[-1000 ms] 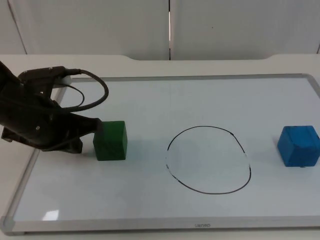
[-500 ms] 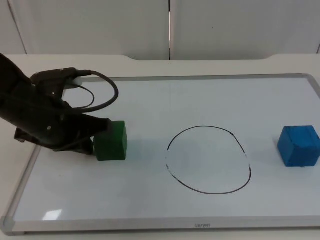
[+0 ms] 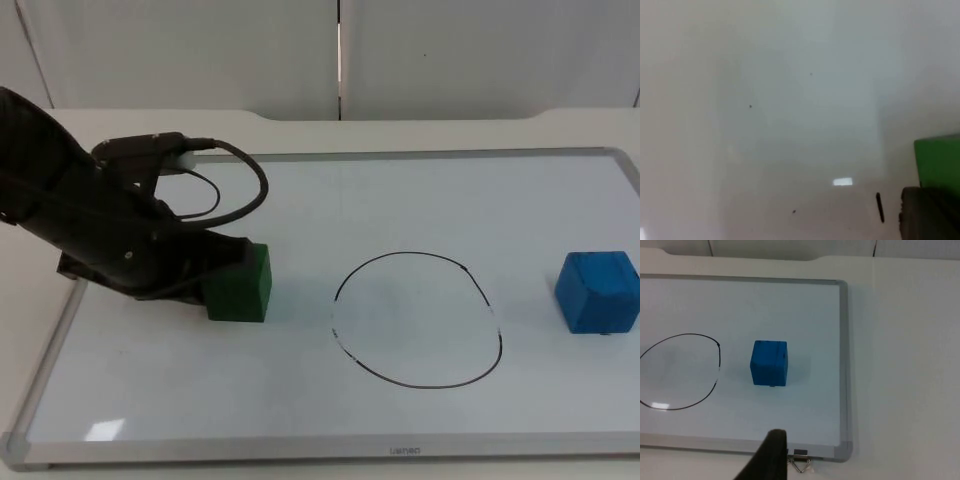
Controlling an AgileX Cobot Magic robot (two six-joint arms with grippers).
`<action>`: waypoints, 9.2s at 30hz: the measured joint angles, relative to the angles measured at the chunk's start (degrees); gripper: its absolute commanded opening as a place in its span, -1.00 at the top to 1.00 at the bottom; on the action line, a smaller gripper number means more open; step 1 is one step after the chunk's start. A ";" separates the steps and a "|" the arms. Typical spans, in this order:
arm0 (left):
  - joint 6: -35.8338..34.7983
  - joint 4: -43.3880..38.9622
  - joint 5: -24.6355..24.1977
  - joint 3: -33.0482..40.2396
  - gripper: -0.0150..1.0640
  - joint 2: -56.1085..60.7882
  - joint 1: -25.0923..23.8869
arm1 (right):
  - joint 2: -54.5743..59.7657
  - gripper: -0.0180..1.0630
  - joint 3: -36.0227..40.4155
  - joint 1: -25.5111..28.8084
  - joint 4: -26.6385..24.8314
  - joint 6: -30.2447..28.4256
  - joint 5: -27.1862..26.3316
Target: Push the two cubes into the marked area.
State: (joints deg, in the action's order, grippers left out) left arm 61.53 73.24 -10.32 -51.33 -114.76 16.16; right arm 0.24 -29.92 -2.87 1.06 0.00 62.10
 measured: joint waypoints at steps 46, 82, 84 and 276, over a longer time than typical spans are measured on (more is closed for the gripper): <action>0.36 2.92 0.84 -0.12 0.98 0.00 4.41 | 0.00 -0.98 0.00 0.00 0.00 0.00 0.00; 0.60 4.69 0.98 -1.67 0.98 0.00 8.87 | 0.00 -0.98 0.00 0.00 0.00 0.00 0.00; 0.60 4.79 1.10 -1.92 0.98 0.00 9.87 | 0.00 -0.98 0.00 0.00 0.00 0.00 0.00; -63.29 -73.65 -51.40 22.75 0.98 114.50 12.37 | 0.00 -0.98 0.00 0.00 0.00 0.00 0.00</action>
State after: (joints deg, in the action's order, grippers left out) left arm -1.76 -0.41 -61.72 -28.58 -0.27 28.54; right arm 0.24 -29.92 -2.87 1.06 0.00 62.10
